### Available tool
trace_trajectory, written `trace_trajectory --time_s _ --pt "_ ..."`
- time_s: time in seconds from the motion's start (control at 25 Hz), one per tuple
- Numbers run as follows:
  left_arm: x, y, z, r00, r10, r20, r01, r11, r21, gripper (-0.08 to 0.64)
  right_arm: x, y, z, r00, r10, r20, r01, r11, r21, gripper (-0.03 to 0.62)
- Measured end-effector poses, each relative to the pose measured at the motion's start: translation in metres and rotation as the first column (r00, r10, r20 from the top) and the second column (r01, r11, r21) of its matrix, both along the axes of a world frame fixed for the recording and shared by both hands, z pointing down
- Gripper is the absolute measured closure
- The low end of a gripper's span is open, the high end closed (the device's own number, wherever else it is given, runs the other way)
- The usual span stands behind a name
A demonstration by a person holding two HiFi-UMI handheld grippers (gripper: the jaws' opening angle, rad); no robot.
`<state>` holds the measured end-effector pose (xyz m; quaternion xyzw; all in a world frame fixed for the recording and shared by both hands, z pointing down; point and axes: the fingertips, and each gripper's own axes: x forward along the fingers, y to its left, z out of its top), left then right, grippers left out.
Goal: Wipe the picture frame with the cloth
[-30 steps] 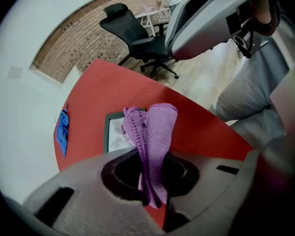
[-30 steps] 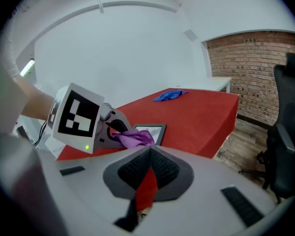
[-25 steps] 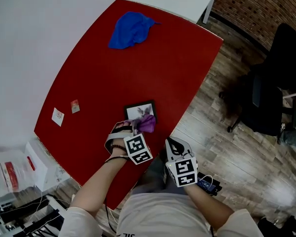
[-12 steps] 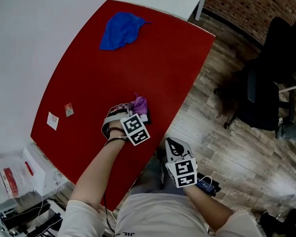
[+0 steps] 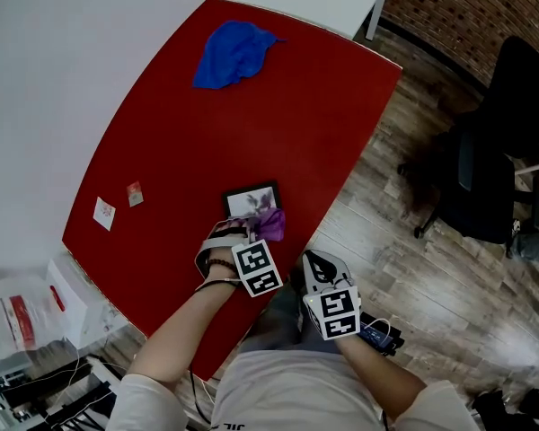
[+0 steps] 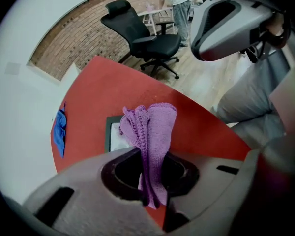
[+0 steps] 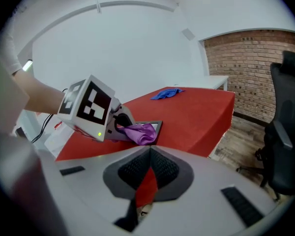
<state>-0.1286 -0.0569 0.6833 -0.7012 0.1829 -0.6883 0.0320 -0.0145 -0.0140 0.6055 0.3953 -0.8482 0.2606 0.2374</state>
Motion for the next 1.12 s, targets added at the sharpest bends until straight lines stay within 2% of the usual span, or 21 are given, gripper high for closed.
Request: trace_trajectory --time_s 0.28,0.44,0.64,0.88,1.12 --pt "0.002 0.003 -0.002 1.0 0.009 -0.001 -0.009 1.0 0.0 0.499 -0.002 -0.001 -0.004 1.0 -0.002 0.004 0.002 1.0 0.008 0.588" --pt "-0.005 -0.039 -0.017 0.998 -0.059 -0.027 0.061 0.995 0.082 0.5 0.005 -0.001 -0.002 1.0 0.013 0.002 -0.013 1.0 0.004 0.588" --pt "-0.003 -0.089 -0.016 0.997 -0.071 0.004 0.07 0.987 0.146 0.499 0.015 0.001 0.003 0.999 0.039 -0.009 -0.039 0.999 -0.012 0.588" --pt "0.006 -0.097 -0.002 0.998 -0.056 0.032 0.052 0.992 0.117 0.5 0.03 -0.002 0.006 0.998 0.069 -0.013 -0.069 0.997 -0.018 0.588" --pt "0.022 -0.05 -0.001 0.999 0.025 0.038 -0.027 0.999 0.047 0.499 0.033 -0.006 0.008 0.997 0.071 -0.01 -0.072 0.997 -0.021 0.588"
